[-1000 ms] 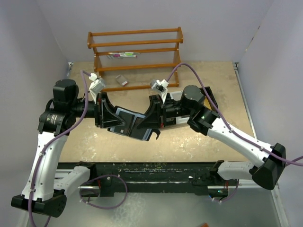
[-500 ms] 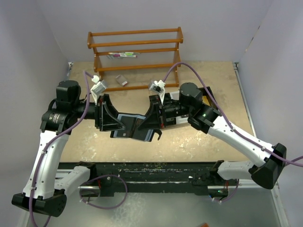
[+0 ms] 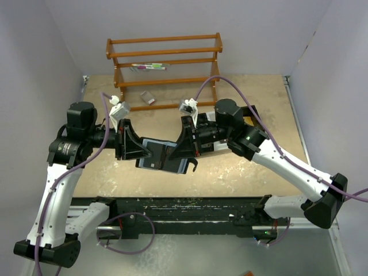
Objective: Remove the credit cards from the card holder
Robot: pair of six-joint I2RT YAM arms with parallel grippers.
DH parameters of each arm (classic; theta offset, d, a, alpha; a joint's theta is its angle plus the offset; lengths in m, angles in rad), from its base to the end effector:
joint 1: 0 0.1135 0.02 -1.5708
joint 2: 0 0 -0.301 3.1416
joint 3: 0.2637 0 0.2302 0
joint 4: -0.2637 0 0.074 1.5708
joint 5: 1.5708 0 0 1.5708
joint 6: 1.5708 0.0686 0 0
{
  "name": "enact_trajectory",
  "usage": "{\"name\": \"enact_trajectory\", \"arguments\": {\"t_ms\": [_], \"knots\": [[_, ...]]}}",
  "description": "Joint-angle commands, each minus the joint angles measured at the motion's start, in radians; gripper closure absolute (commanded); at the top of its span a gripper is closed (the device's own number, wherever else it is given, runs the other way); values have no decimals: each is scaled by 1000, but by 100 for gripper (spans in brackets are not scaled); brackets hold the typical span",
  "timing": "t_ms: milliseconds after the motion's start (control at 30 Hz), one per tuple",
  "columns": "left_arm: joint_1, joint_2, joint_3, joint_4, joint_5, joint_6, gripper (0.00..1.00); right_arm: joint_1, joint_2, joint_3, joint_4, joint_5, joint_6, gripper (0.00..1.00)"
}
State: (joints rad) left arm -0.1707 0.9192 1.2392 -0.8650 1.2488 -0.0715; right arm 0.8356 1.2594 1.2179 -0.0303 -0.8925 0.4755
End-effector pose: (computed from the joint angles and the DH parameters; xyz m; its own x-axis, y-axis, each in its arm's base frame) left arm 0.0987 -0.0831 0.4301 -0.5705 0.0754 -0.8178 0.8145 0.1799 -0.5516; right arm 0.1409 0.2354 0.4424 -0.4943 -0.1183 -0.8612 -0.8549 -0.1136 0.5063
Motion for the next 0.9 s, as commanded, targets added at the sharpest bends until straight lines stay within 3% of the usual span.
{"name": "enact_trajectory", "arguments": {"t_ms": [0,133,233,333,433,667,767,867], "knots": [[0,37,-32,-10,227,-45,75,3,10,42,27,-49,-14,100],[0,41,-20,-19,223,-43,71,3,26,49,27,-51,-14,100],[0,27,-9,6,143,-72,45,3,31,50,33,-47,-11,100],[0,7,-4,15,103,-61,37,3,32,50,30,-33,-10,100],[0,-7,-16,14,57,-44,38,3,36,54,25,-27,-9,100],[0,0,-9,-85,-208,92,40,2,46,68,4,-19,-16,100],[0,8,-15,-104,-114,100,42,2,44,69,4,-16,-17,100],[0,11,-17,-135,4,129,53,2,42,68,0,-5,-19,100]]}}
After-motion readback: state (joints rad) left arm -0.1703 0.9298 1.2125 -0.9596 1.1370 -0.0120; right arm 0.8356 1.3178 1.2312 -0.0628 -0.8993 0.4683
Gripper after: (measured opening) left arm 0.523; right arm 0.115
